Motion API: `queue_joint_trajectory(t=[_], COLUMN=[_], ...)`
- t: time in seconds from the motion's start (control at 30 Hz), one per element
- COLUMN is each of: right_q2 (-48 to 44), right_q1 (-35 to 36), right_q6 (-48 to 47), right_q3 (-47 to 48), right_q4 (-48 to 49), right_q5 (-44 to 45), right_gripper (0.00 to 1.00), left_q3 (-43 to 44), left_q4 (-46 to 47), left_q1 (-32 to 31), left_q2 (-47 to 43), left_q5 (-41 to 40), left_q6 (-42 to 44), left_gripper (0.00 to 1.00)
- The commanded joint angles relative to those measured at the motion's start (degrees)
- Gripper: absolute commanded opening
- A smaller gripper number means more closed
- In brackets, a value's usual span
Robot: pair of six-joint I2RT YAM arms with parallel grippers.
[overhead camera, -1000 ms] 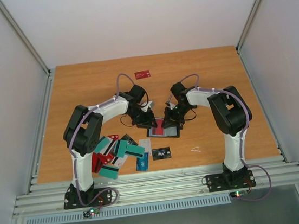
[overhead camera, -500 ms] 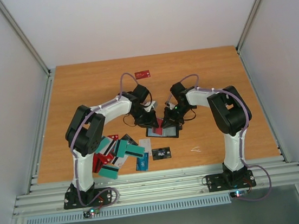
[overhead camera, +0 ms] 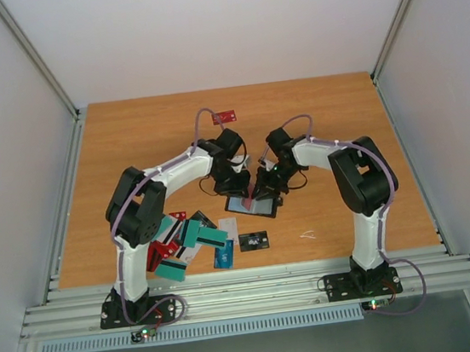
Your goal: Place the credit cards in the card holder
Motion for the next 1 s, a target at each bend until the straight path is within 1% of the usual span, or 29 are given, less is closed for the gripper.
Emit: queue_joint_trajectory(t=[0.0,0.17,0.2,0.37,0.53,0.63,0.7,0.8,0.87,0.97], right_q2=[-6.4,-15.9,-17.9,-28.7,-37.9,-42.6,-44.4,-46.3,-47.3,-48.1], right_q1=[0.1,-2.3,-3.2,-7.3,-8.2,-8.3,-8.4,-8.6,-8.7,-8.8], right_q6=[-0.4,-1.7,-3.5,-3.8,-5.5,-5.9,-6.4,-7.3,-7.9,-7.9], right_q3=[0.2,-2.7,-3.7,-9.5,-11.8,-12.4,-12.2,-11.2,-10.4,-9.2], right_q4=[-1.4,-6.5,-7.4,-11.2,-17.6,-20.7,-22.7,-25.3,-26.5,-27.3], right_q5=[3.0,6.3,6.7,8.8,10.4,10.4,10.6,11.0,11.0,10.7], right_gripper=[0.18,0.23,0.24,0.29,0.31,0.32,0.33,0.37,0.38,0.42], left_q3=[3.7,8.2,8.8,13.7,20.8,26.7,29.8,32.5,32.8,30.7], left_q4=[-4.5,-8.3,-8.7,-13.8,-19.5,-23.7,-25.6,-26.5,-24.7,-19.3], left_q1=[-1.2,-3.3,-3.7,-7.3,-11.0,-13.6,-15.1,-16.4,-16.7,-16.8], left_q2=[1.2,3.3,3.6,6.2,11.3,15.2,17.3,19.2,19.4,17.6], left_q5=[-5.2,-10.9,-11.8,-18.6,-26.3,-30.5,-32.1,-32.8,-30.4,-24.5], left_q6=[-0.8,-2.2,-2.6,-4.2,-7.6,-10.3,-11.9,-15.1,-17.1,-19.5], left_gripper=[0.04,0.05,0.05,0.07,0.10,0.14,0.18,0.32,0.38,0.45])
